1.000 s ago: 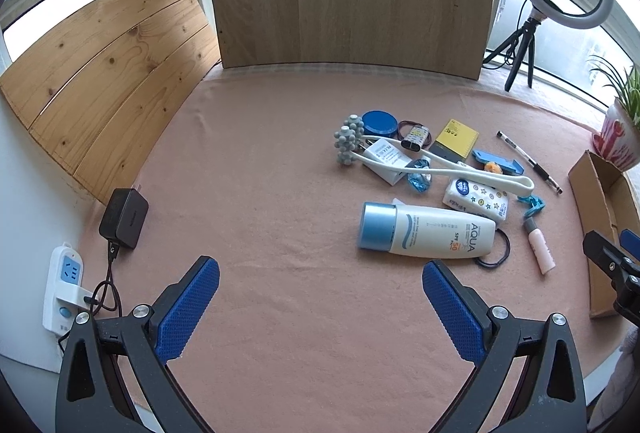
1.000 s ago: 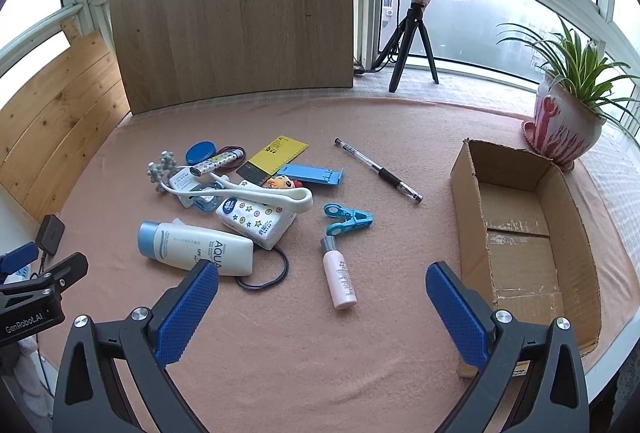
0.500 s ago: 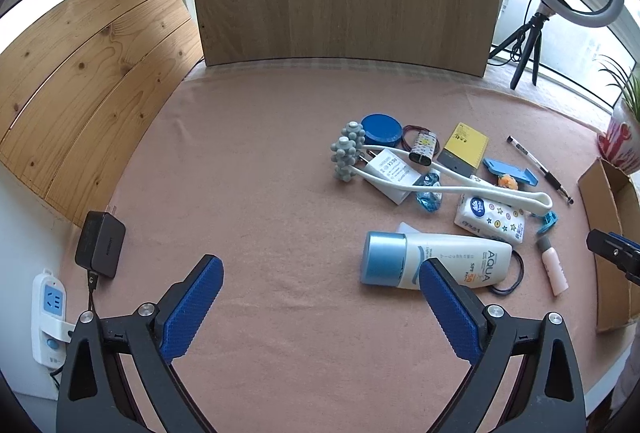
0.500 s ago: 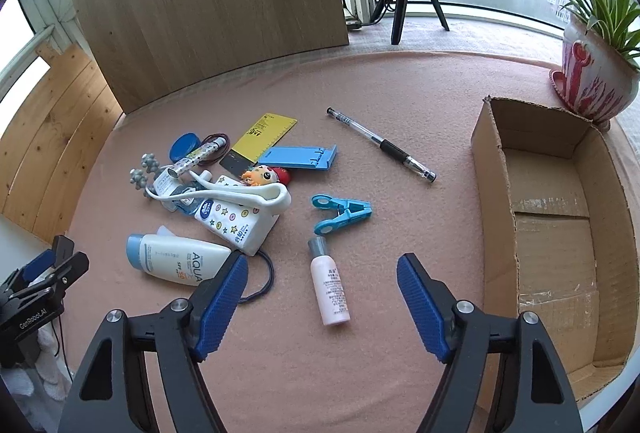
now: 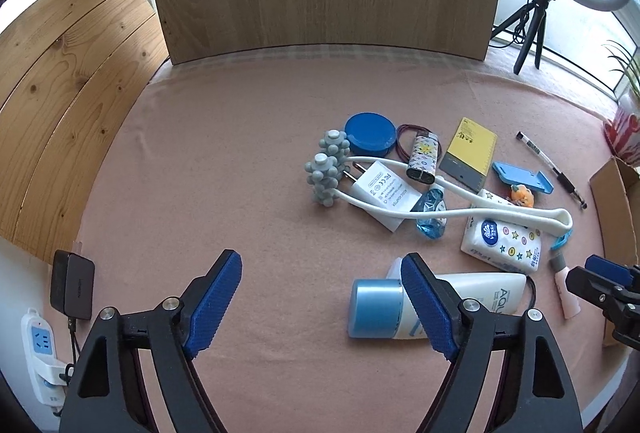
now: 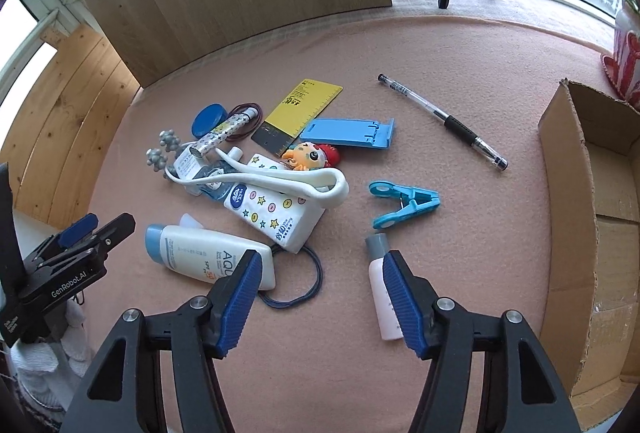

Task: Organize objects
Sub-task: 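Move both grippers toward the white AQUA sunscreen bottle on the table, then close the right gripper around the white AQUA sunscreen bottle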

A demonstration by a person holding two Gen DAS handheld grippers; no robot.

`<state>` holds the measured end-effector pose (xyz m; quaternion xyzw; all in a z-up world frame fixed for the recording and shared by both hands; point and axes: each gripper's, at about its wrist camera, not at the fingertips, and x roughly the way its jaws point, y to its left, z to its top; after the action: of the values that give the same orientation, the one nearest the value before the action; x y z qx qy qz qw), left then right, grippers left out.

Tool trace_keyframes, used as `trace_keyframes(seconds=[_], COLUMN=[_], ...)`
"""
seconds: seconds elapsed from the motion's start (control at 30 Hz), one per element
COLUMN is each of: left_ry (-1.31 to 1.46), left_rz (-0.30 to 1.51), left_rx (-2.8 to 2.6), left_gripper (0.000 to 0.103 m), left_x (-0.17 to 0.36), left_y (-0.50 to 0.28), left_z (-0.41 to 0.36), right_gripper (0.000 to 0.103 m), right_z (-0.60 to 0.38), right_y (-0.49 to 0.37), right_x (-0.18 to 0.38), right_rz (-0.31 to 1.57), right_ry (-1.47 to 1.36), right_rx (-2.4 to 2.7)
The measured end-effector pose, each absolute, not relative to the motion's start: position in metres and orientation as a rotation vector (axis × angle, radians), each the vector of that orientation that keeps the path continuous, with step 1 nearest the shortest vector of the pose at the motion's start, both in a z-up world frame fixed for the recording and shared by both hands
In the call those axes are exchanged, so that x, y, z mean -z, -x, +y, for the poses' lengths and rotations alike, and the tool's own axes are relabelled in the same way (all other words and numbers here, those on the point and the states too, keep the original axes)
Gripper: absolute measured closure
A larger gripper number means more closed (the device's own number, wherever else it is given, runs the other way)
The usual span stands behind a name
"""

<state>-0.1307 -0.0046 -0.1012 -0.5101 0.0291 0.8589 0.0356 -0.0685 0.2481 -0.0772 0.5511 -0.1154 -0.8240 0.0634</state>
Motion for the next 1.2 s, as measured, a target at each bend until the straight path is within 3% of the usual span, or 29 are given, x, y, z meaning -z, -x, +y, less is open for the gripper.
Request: trace_keyframes(seconds=[0.17, 0.3, 0.43, 0.57, 0.9, 1.2], left_ry=[1.545, 1.540, 1.547, 1.578, 1.532, 1.535], left_rz=[0.141, 0.200, 0.234, 0.209, 0.170, -0.110], left_rx=[-2.547, -2.459, -2.382, -2.291, -2.239, -2.442], left_gripper=[0.027, 0.029, 0.038, 0.039, 0.039, 0.035], left_x=[0.108, 0.117, 0.129, 0.143, 0.146, 0.112], left_y=[0.140, 0.141, 0.136, 0.125, 0.067, 0.036], left_z=[0.036, 0.071, 0.094, 0.102, 0.082, -0.010], right_gripper=[0.050, 0.050, 0.050, 0.050, 0.050, 0.050], right_z=[0.246, 0.257, 0.273, 0.286, 0.282, 0.242], right_y=[0.070, 0.068, 0.064, 0.059, 0.053, 0.060], right_x=[0.081, 0.080, 0.077, 0.074, 0.074, 0.078], right_rz=[-0.350, -0.379, -0.411, -0.444, -0.437, -0.311], right_ry=[-1.684, -1.701, -1.710, -1.707, -1.682, -1.635], right_rx=[2.479, 2.510, 2.540, 2.569, 2.548, 2.443])
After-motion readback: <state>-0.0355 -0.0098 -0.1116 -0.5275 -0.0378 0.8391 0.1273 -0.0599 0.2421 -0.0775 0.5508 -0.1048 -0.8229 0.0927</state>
